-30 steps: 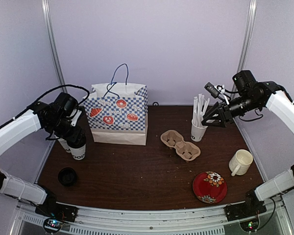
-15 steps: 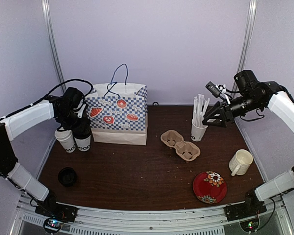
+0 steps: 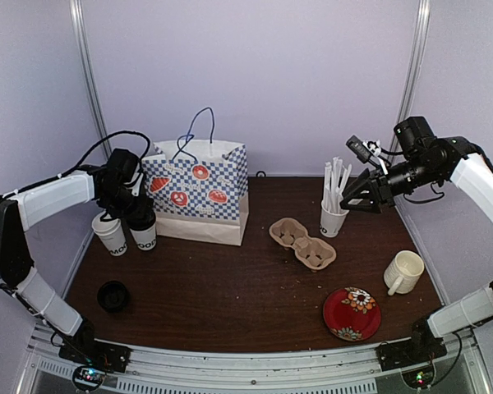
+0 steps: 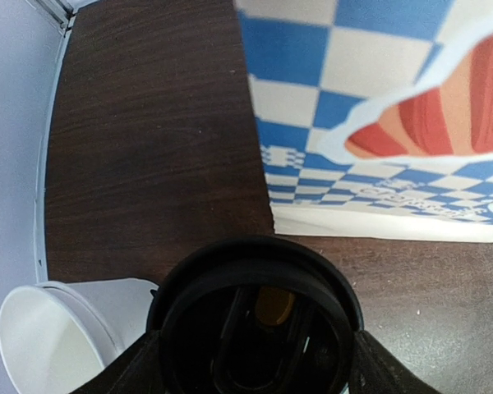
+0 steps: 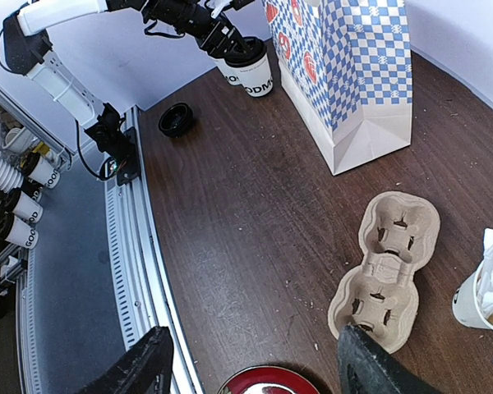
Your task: Pack the takeout coffee
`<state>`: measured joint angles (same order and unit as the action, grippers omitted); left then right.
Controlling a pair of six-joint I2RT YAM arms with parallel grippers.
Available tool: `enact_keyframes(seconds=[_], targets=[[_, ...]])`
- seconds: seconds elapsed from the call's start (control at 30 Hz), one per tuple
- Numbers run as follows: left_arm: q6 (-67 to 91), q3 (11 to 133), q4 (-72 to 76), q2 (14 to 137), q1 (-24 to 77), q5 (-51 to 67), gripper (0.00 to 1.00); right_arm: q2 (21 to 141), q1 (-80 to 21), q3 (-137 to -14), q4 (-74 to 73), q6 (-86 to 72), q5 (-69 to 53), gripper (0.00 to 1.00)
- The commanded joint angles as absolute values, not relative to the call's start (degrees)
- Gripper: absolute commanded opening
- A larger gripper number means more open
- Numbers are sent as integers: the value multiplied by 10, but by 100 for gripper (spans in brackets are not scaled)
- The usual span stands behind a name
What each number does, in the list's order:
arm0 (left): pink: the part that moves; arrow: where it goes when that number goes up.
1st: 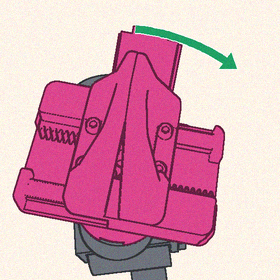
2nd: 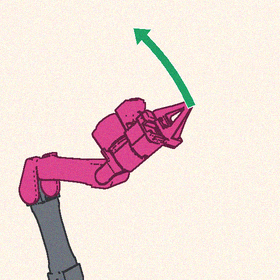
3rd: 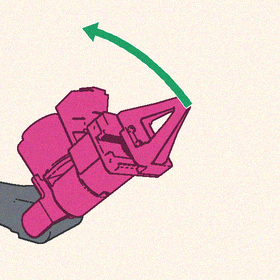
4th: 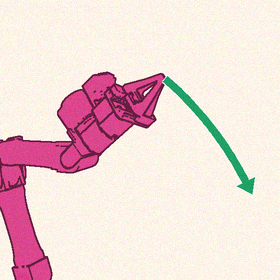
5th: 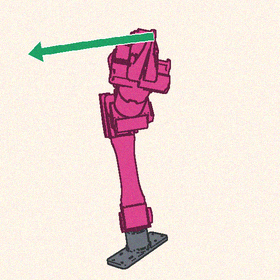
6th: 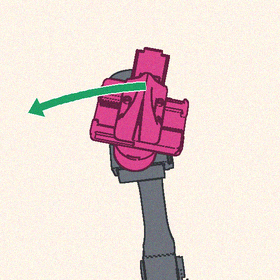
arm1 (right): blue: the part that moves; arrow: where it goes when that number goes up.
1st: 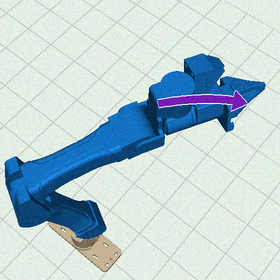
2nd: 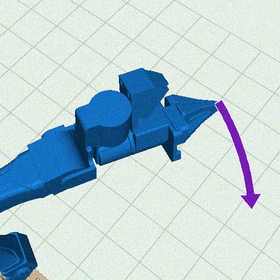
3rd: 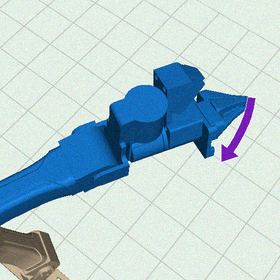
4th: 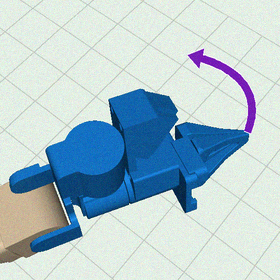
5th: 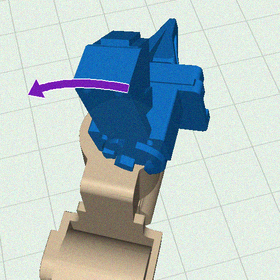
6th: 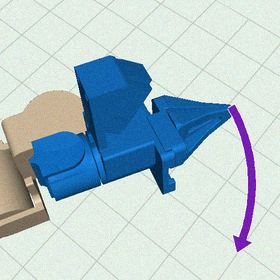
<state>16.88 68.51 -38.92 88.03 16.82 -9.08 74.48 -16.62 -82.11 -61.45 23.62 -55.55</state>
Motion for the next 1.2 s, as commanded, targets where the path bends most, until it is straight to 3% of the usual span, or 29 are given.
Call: enact_keyframes(seconds=[0.0,0.53,0.63,0.77,0.97,1.17], targets=[[187,674,-384,883,163,-91,76,744,-162,-813,-603,236,-562,72],[185,702,-444,830,164,-87,86,749,-162,-818,-602,231,-569,72],[184,718,-459,792,164,-68,82,750,-162,-819,-603,226,-570,72],[175,738,-504,751,163,-128,71,750,-162,-822,-604,226,-569,72],[135,777,-593,793,145,-141,53,748,-162,-817,-599,225,-562,72],[122,752,-584,817,89,-82,53,746,-162,-813,-599,224,-564,72]])
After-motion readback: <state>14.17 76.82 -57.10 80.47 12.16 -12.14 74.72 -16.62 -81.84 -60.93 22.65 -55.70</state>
